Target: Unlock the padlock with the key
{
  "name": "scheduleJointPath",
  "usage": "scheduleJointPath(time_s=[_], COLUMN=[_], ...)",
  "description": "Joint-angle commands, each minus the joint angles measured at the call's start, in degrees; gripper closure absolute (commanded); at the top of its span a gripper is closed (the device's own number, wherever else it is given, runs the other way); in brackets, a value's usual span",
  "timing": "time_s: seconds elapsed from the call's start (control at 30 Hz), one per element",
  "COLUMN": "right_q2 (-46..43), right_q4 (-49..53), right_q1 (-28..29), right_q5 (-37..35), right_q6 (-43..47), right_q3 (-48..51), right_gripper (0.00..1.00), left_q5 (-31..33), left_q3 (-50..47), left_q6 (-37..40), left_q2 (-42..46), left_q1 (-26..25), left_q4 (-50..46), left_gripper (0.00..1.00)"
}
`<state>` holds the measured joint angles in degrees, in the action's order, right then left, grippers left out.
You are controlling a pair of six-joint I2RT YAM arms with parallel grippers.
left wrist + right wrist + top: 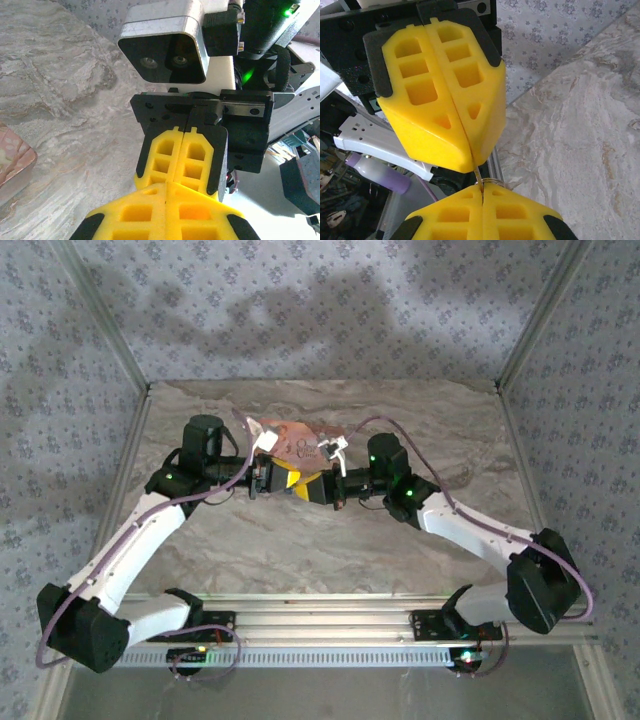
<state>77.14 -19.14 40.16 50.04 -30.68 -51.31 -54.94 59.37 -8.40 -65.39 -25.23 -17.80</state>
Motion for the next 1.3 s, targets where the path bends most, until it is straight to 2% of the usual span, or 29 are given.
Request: scheduleJointPath(time_s=[0.0,0.13,0.17,0.3,0.37,0.47,0.6,0.8,0.93,1.27], right_q2=[1.03,1.21,1.03,1.1,1.31,1.34,1.03,1.03,1.07,1.26], right_q4=[-3.19,-6.65,-7.61,-10.56,-11.91,-14.79,-18.11,-20.01,-20.92,-22.1], right_q1=[0.23,0.19,0.14,-0.34,-0.76,-1.5,-2.5,-2.66,-2.66,-2.55], right_q5=[0.93,-0.41,-1.23,-4.56,-5.66,-7.28,-8.81,-8.41,-7.32,-4.99], right_q6=[-1.01,-2.49,-2.71,-4.05,-4.88,-7.2,-8.86,-9.23,-9.48,-9.85], right_q3=[-1.6,-0.21,0.41,2.63,3.68,5.17,7.07,7.74,7.51,7.07], right_gripper=[1.0,1.0,1.0,1.0,1.0,1.0,1.0,1.0,1.0,1.0], left_q5=[-3.96,-3.54,-3.14,-0.32,1.94,3.99,1.88,-1.87,-3.85,-4.21], left_q3=[1.29,0.45,0.03,-0.05,-0.26,-2.0,-7.46,-13.83,-14.63,-14.56], left_q6=[-0.22,-2.05,-3.05,-5.13,-6.51,-10.99,-20.48,-30.0,-32.08,-32.2], left_q2=[-0.37,-0.32,-0.32,-0.49,-0.19,0.68,1.76,1.9,1.69,0.39], left_q1=[-0.43,-0.39,-0.34,0.22,0.96,3.23,6.37,5.91,4.96,2.49], left_q4=[1.71,4.05,5.03,5.62,6.03,9.11,20.07,34.3,36.34,37.51], left_gripper=[1.0,1.0,0.94,0.59,0.48,0.4,0.43,0.48,0.52,0.6])
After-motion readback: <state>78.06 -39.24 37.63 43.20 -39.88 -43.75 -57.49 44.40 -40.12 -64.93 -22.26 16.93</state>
